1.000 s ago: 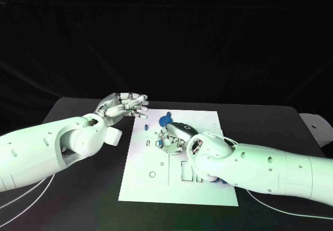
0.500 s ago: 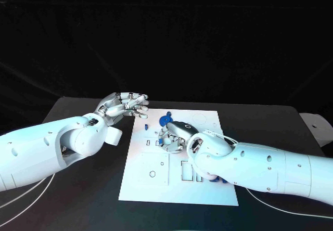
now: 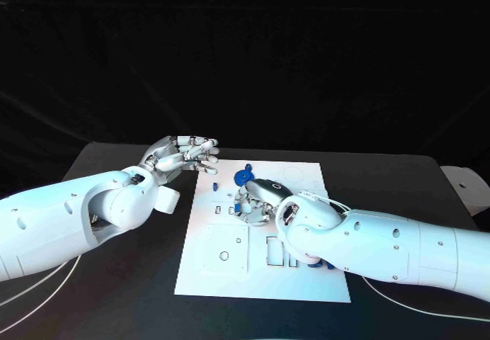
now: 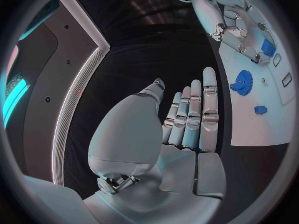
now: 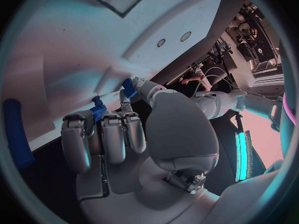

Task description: Assemble the parts on the task board

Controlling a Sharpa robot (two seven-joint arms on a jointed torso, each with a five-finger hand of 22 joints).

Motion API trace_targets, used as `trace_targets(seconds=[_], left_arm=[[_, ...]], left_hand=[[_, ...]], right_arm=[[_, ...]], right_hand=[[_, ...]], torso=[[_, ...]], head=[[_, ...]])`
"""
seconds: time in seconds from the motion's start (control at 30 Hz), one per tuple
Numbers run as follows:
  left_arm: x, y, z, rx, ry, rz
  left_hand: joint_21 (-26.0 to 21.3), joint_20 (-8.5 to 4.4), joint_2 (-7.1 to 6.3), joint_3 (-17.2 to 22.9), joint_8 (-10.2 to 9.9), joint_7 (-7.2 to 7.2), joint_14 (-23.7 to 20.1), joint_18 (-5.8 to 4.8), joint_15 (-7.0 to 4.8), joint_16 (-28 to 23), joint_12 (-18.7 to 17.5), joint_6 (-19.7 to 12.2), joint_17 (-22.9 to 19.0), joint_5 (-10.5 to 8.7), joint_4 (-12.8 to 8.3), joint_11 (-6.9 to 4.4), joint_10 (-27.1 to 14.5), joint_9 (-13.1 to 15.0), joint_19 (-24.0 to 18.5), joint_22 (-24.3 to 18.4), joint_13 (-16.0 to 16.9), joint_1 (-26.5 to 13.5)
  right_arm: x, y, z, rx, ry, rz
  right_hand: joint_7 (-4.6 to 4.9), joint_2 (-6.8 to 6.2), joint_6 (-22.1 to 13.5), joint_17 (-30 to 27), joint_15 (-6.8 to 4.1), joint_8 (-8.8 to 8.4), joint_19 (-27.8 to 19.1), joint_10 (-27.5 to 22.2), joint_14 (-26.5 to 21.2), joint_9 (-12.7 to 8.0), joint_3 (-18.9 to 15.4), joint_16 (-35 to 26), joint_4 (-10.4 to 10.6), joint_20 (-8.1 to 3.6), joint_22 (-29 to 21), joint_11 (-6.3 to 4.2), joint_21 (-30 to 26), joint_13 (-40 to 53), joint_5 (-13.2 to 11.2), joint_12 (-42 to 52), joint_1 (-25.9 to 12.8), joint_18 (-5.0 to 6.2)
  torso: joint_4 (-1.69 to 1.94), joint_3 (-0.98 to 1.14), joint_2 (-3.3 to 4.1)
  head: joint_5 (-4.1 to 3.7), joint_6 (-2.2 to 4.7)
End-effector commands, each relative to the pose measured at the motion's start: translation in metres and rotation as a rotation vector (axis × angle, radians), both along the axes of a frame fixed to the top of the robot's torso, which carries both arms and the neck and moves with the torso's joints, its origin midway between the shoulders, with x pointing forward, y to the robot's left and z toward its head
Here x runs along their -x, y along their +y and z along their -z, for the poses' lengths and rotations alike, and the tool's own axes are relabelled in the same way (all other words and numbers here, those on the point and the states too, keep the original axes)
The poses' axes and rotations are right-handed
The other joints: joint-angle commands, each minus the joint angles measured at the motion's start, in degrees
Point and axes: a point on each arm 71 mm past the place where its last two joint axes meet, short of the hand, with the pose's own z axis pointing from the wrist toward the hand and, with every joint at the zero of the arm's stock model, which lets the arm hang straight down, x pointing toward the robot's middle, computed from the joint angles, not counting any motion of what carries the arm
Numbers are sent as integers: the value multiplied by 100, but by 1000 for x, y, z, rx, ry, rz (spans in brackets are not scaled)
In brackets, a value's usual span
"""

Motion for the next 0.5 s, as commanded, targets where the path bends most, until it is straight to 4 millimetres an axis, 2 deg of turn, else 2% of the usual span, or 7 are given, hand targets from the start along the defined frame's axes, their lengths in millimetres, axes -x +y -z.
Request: trace_targets(seconds=[0.03, 0.3, 0.5], left_arm=[[1, -2, -1, 7, -6, 18], [0, -2, -1, 6, -6, 18], [0, -2, -1, 6, -5, 19]], left_hand=[[-27, 13, 38, 10, -11, 29, -3, 72, 12, -8, -23, 2, 6, 23, 9, 9, -41, 4, 24, -9, -7, 7], [-27, 13, 38, 10, -11, 29, -3, 72, 12, -8, -23, 2, 6, 23, 9, 9, -41, 4, 24, -9, -7, 7], [-27, 13, 38, 10, -11, 29, -3, 72, 12, -8, -23, 2, 6, 23, 9, 9, -41, 4, 24, -9, -7, 7]], right_arm=[[1, 1, 3, 24, 8, -13], [1, 0, 2, 16, -2, -9], [1, 0, 0, 1, -15, -2]], right_hand=[[10, -14, -49, 1507, 47, -20, 599, 416, 608, -8, -15, 19, 35, 1, 1506, 50, 25, 1336, -33, -40, -59, -82], [33, -55, -92, 1507, 66, -38, 599, 388, 608, -22, -37, 19, 53, 18, 1506, 70, 25, 1312, -59, -65, -95, -82], [105, -110, -269, 1507, 127, -127, 599, 291, 608, -87, -97, 19, 136, 78, 1506, 139, 25, 1228, -447, -152, -174, -82]], torso=[[4, 3, 3], [5, 1, 1], [1, 1, -3]], head=[[7, -6], [17, -12], [22, -9]])
